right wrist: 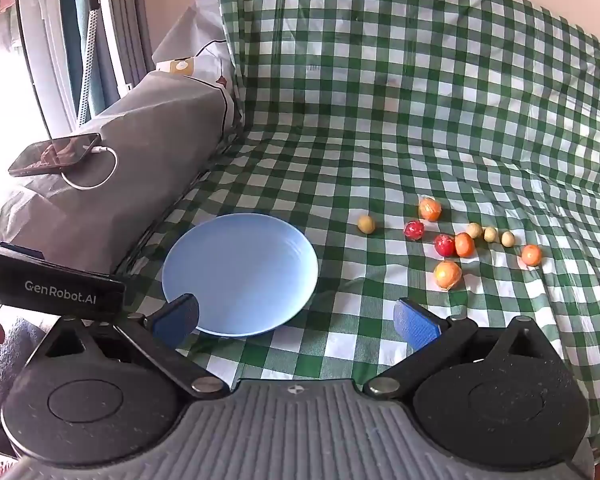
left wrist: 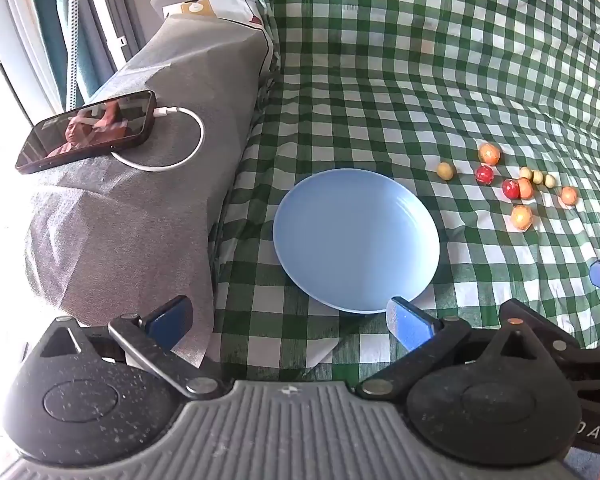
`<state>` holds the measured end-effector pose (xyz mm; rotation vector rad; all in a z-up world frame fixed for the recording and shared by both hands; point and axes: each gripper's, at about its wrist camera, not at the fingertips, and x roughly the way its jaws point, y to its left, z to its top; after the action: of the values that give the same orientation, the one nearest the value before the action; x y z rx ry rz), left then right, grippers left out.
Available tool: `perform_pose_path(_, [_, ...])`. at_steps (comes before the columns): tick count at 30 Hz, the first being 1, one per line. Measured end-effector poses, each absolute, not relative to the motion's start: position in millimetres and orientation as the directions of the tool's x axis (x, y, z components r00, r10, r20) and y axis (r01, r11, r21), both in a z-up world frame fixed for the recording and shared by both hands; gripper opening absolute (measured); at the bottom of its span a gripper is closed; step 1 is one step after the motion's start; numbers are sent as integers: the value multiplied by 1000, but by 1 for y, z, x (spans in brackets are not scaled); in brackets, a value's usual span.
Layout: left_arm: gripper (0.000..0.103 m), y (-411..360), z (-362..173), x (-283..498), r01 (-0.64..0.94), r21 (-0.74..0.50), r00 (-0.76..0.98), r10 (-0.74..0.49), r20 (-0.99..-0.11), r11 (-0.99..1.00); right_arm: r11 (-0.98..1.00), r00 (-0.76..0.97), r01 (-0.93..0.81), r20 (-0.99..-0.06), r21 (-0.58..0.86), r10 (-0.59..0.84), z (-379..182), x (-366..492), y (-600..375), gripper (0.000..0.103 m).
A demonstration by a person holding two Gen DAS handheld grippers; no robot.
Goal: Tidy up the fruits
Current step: 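Move both tools toward the cluster of fruits beside the blue plate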
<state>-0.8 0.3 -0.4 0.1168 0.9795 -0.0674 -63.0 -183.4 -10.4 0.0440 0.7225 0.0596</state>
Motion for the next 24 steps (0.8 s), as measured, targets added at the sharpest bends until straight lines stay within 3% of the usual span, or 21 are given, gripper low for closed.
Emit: perform_pose_path(24, [103, 3, 8, -4, 105, 69, 573, -3, -819, 992, 997, 757, -49, -648, 61, 76, -9, -66, -187, 102])
